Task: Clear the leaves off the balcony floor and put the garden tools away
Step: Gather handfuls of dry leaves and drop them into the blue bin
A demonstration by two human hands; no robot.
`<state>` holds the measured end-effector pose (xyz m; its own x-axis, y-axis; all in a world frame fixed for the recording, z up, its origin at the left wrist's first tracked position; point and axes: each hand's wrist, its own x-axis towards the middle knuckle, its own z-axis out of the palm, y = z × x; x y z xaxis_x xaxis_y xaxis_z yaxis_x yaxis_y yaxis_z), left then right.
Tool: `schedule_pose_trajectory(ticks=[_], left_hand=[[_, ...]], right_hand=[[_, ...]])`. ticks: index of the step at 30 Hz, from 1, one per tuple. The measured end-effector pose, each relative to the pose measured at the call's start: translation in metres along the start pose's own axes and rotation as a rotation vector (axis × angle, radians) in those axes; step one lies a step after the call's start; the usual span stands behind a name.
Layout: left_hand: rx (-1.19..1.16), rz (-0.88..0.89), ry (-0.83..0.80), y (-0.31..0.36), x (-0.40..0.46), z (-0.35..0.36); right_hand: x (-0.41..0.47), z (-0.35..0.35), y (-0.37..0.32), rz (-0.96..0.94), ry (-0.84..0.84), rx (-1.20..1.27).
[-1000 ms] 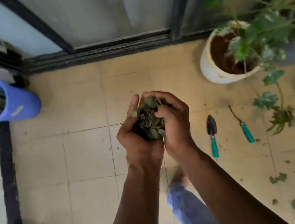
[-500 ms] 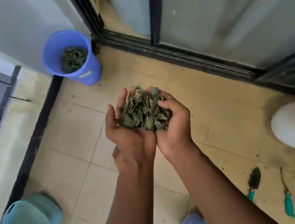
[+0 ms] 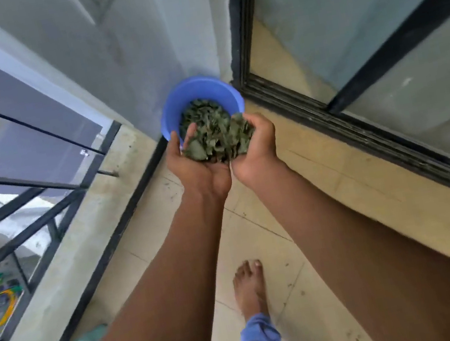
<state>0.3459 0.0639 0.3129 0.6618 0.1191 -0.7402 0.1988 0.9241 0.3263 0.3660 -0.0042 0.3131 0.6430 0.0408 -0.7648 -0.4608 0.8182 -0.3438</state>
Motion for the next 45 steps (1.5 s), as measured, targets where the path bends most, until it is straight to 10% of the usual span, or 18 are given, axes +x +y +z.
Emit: schedule_pose_trajectory(ticks=[3,8,10,16,23,32,45], left_hand=[[0.029,-0.03,-0.032,0.028,0.05,0.014],[1.458,-0.168,0.11,-0.165,0.037,-0.247],[1.519,-0.263,0.285,-0.211,0.054,-0.327],[1.434,-0.174,0.123,-0.198,0.052,-0.358],[0.821,-0.188,-0.003,-0.019,0.033,-0.033],[1.453,-0.629,0.061,-0.19,-0.096,-0.116],[2.314,-0.674,-0.589,-0.408,-0.266,-0.174]], right_hand=[[0.032,0.029,-0.002,0.067,0.007,-0.089],[0.062,0.049,-0.022,0.199,-0.032,-0.126],[0.066,0.053,-0.027,0.215,-0.034,-0.136],[0.07,0.036,-0.039,0.174,-0.053,-0.284],[0.007,-0.088,-0.052,-0.022,0.023,-0.882],[-0.119,-0.34,-0.045,0.083,0.437,-0.747],[-0.311,-0.59,-0.051,0.017,0.691,-0.43]])
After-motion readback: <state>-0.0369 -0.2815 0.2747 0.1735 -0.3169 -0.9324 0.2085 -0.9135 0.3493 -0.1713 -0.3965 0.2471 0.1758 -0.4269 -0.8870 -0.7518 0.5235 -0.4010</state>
